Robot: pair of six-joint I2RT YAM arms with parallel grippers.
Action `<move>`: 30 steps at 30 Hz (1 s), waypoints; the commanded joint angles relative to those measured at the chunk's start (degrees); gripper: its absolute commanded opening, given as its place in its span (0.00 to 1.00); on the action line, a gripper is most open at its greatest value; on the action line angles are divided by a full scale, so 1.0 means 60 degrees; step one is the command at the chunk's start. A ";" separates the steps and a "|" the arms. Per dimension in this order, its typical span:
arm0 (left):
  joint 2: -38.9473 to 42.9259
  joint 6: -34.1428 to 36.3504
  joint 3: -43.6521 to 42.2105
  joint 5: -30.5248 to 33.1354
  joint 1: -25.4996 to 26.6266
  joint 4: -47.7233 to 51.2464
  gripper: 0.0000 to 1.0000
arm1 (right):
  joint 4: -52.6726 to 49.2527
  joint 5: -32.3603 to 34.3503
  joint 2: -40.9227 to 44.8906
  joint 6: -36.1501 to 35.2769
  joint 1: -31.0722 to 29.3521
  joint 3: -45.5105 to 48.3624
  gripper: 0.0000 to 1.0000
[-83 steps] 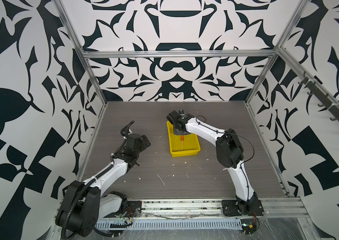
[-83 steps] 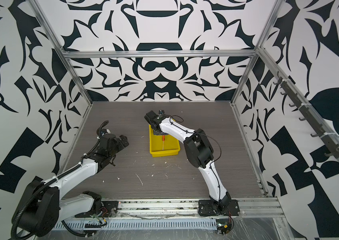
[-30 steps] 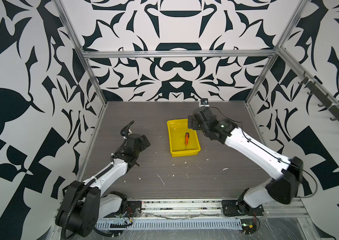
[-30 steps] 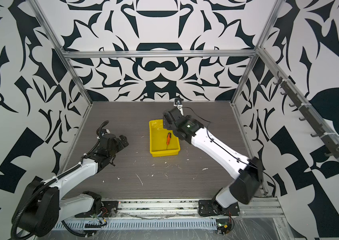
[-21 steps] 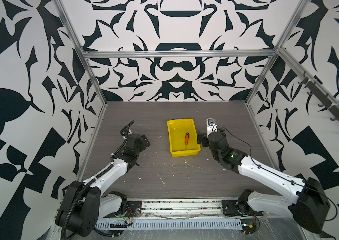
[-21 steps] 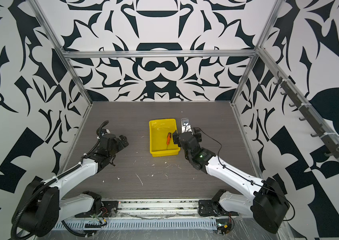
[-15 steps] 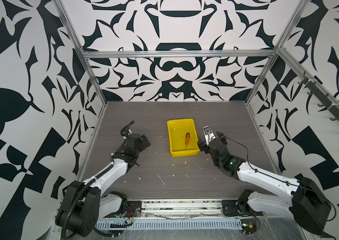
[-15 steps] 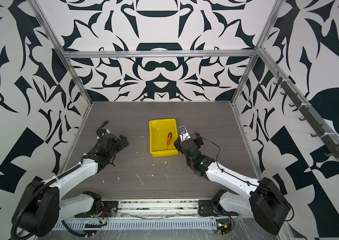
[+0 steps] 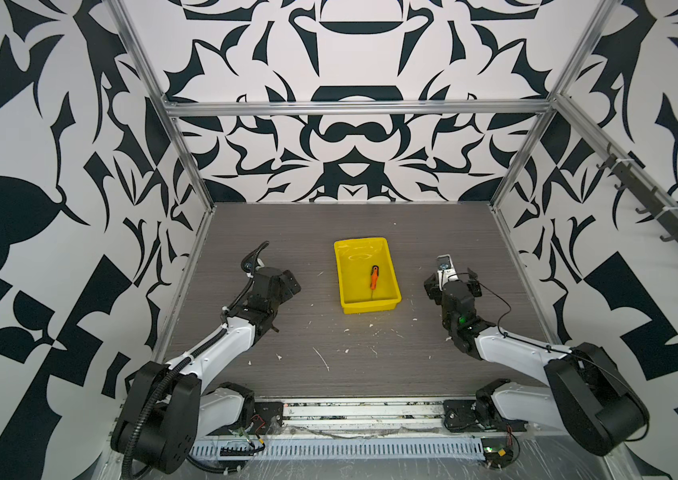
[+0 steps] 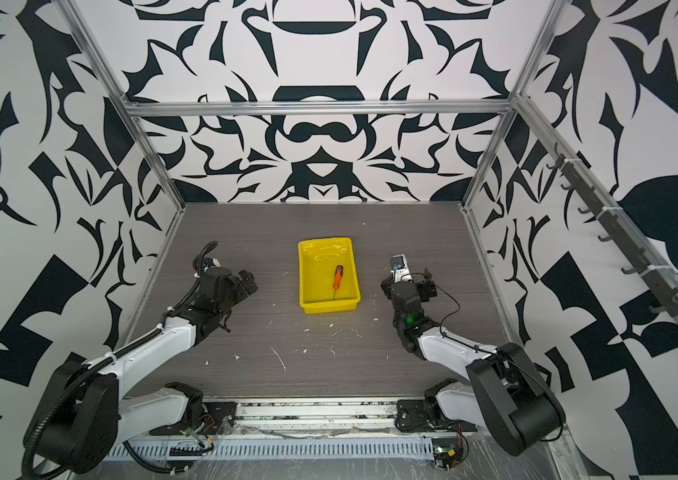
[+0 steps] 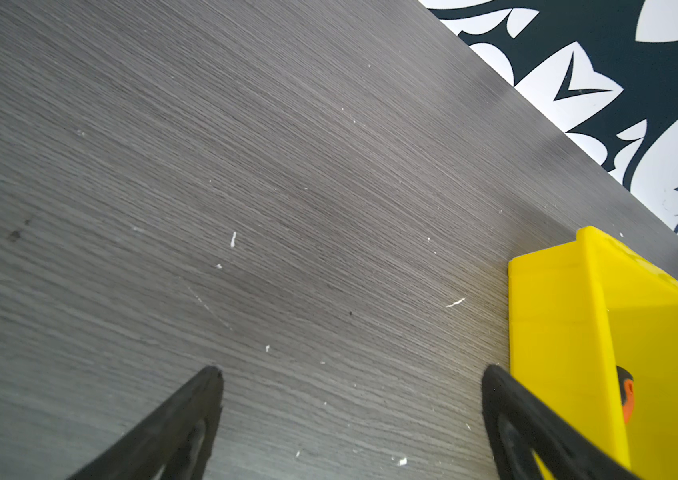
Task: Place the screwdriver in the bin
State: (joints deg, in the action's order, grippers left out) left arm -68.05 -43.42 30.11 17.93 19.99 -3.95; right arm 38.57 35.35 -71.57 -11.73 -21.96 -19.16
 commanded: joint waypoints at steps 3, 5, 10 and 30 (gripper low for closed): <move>-0.0110 0.0006 0.0314 -0.0030 -0.0011 0.0116 1.00 | 0.1043 -0.0880 -0.0515 0.0916 0.0779 -0.0011 0.99; -0.0113 0.0013 0.0315 -0.0029 -0.0019 0.0116 1.00 | 0.1270 -0.0977 -0.0806 0.1078 0.0957 -0.0057 0.98; -0.0145 0.0030 0.0321 -0.0001 -0.0013 0.0116 1.00 | 0.1459 -0.1075 -0.1571 0.1257 0.1160 -0.0293 0.99; 0.0061 -0.0015 0.0354 0.0149 -0.0018 0.0345 1.00 | 0.2788 -0.1996 -0.2998 0.2044 0.2253 -0.0029 1.00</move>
State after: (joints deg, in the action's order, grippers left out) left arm -68.69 -43.42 30.63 17.96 19.99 -3.79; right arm 53.01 23.62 -90.06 0.05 -8.38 -18.98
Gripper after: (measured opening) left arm 0.997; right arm 0.999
